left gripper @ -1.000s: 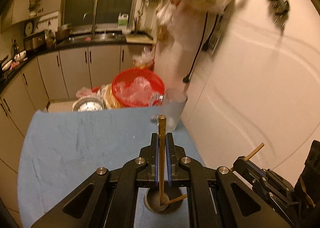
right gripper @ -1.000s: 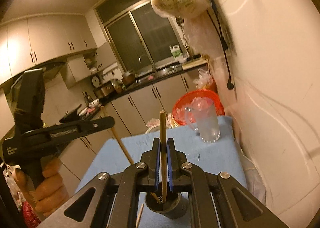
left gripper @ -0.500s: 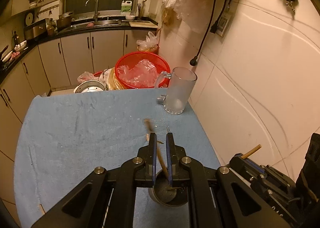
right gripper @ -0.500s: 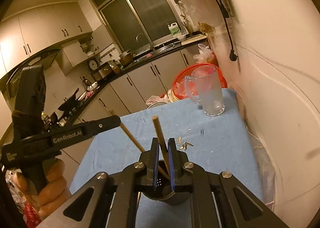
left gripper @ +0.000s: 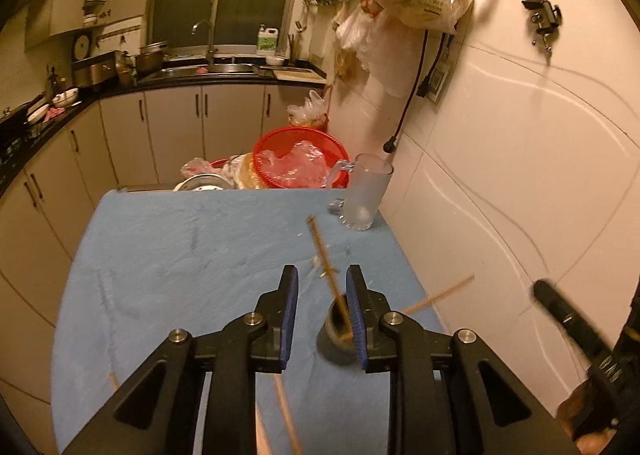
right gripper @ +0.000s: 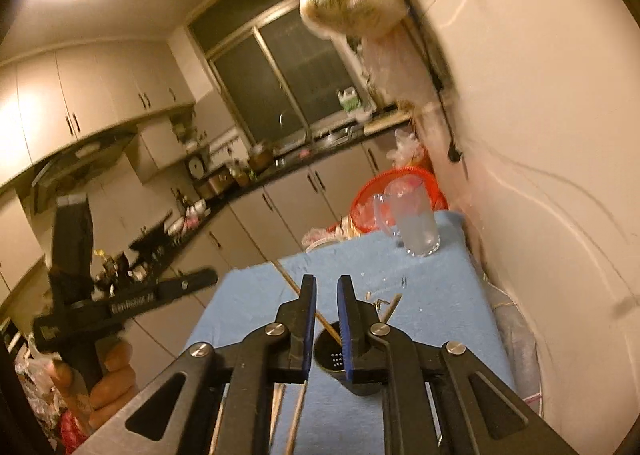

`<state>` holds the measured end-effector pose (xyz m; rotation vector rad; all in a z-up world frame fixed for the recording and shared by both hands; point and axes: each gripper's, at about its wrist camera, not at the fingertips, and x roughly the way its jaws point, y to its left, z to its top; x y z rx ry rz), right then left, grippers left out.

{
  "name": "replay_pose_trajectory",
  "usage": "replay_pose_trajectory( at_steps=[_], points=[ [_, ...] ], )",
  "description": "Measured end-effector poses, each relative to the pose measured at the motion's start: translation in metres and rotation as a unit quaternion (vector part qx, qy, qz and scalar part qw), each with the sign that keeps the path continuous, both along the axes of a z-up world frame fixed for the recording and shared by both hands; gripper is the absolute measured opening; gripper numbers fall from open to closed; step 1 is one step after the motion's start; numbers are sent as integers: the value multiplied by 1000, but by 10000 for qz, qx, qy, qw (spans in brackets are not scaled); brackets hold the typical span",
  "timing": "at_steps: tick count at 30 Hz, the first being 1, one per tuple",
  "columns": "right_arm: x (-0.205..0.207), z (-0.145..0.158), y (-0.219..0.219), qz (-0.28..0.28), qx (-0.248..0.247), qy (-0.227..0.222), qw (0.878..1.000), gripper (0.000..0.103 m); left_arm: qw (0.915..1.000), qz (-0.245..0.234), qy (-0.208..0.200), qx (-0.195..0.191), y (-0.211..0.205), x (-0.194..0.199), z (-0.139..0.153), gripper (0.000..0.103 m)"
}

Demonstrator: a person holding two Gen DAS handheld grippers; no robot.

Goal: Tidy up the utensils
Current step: 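Lower the chopstick into the black holder and open the left tool while the right tool releases its chopstick, then return to the towel and grasp a chopstick with each tool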

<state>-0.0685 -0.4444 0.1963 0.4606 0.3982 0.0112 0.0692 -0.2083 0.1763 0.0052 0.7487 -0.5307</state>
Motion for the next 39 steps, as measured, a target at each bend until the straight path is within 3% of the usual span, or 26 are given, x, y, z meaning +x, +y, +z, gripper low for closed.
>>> replay_pose_trajectory(
  at_steps=[3,5,6,10,13,16,20,25,39],
  points=[
    [-37,3,15,50,124,-285,9995,25,9998,126,-86,94,32,-26,-5,29],
    [-53,-2,34,203,71,-303,9993,50,9993,270,-118,242,55,-43,-14,44],
    [-58,-6,43,287,33,-285,9992,56,9988,381,-121,299,70,-52,-20,44],
    [-63,-38,96,848,-152,166,9961,56,9962,677,118,533,115,-72,-51,44],
    [-54,-60,122,1061,-205,538,9927,56,9930,878,518,595,147,-74,-77,44],
    [-42,-79,139,1387,70,886,9863,51,9892,1110,718,641,171,-73,-98,44],
    [-30,-91,142,1254,46,1197,9848,50,9877,929,1141,533,182,-63,-123,44],
    [-9,-100,142,1087,25,1529,9822,50,9863,601,1422,577,171,-42,-147,44],
    [50,-137,120,748,-109,2246,9715,50,9670,-287,1857,1722,78,26,-228,44]
  ],
)
